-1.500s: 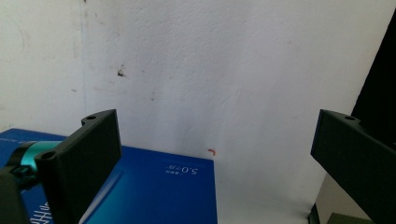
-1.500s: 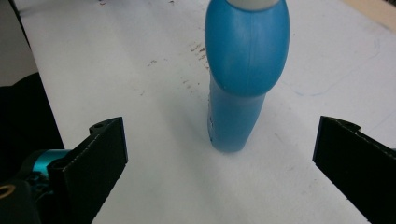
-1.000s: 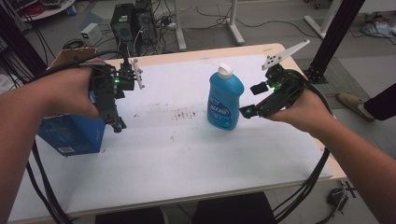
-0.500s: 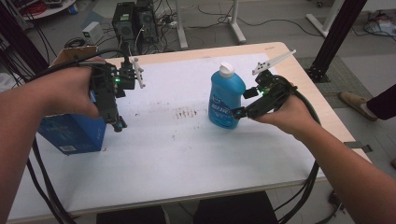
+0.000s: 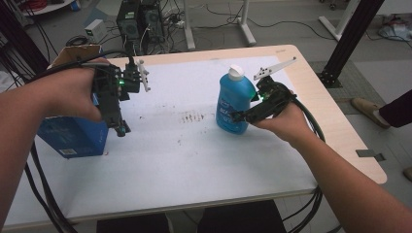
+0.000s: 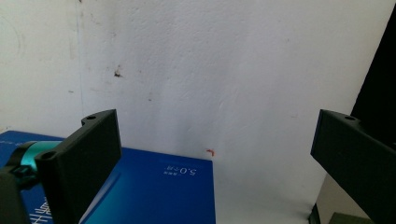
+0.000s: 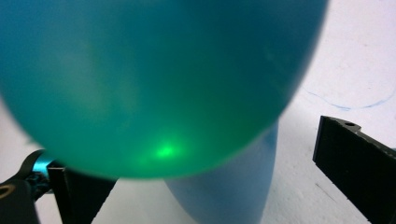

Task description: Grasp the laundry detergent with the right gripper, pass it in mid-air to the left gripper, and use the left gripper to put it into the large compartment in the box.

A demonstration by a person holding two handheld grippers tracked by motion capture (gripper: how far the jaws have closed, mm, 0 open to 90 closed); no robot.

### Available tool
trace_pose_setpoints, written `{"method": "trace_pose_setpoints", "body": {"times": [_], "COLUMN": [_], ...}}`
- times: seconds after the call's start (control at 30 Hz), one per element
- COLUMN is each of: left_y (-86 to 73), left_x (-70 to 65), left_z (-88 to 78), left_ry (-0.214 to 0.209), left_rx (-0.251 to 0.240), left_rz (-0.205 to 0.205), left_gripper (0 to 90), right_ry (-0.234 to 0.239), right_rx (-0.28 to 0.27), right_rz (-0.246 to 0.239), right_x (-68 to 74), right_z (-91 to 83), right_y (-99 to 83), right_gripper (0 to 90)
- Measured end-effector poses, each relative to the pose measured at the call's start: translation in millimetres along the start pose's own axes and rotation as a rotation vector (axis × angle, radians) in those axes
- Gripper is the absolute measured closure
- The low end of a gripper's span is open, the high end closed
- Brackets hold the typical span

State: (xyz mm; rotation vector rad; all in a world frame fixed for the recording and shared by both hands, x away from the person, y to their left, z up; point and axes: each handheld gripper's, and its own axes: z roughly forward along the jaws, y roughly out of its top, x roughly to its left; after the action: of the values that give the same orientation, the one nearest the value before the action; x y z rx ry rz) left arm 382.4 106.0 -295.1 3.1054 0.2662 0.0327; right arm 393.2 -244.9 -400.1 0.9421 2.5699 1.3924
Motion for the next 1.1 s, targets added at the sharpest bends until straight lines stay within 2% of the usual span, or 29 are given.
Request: {"method": "trace_pose_setpoints", "body": {"times": [0.27,0.6,0.9,0.97,1.1], "left_y": [-2.6,-3.9,-7.2,-7.9,-8.9], "left_x": [-0.1,-0.7,0.4,0.3,0.4], "left_z": [-0.8,-0.6,0.5,1.1,1.5], "left_ry": [0.003,0.002,0.003,0.002,0.002], "left_rx": [0.003,-0.001,-0.005,-0.003,-0.002], "left_rz": [0.0,-0.008,-0.009,-0.013,-0.01], "left_gripper": [1.7,1.7,1.7,1.7,1.7], "right_ry": [-0.021,-0.028,-0.038,-0.039,-0.043], "right_rx": [-0.045,-0.081,-0.115,-0.111,-0.124], "right_rz": [0.015,0.009,0.02,0.018,0.018], "right_x": [-2.0,0.9,-0.6,-0.8,-1.2], "right_z": [6.0,13.5,12.5,12.9,13.4], "right_y": [-6.5,-6.9,-8.5,-9.6,-11.0], "right_gripper": [2.3,2.9,8.3,14.9,14.9]}}
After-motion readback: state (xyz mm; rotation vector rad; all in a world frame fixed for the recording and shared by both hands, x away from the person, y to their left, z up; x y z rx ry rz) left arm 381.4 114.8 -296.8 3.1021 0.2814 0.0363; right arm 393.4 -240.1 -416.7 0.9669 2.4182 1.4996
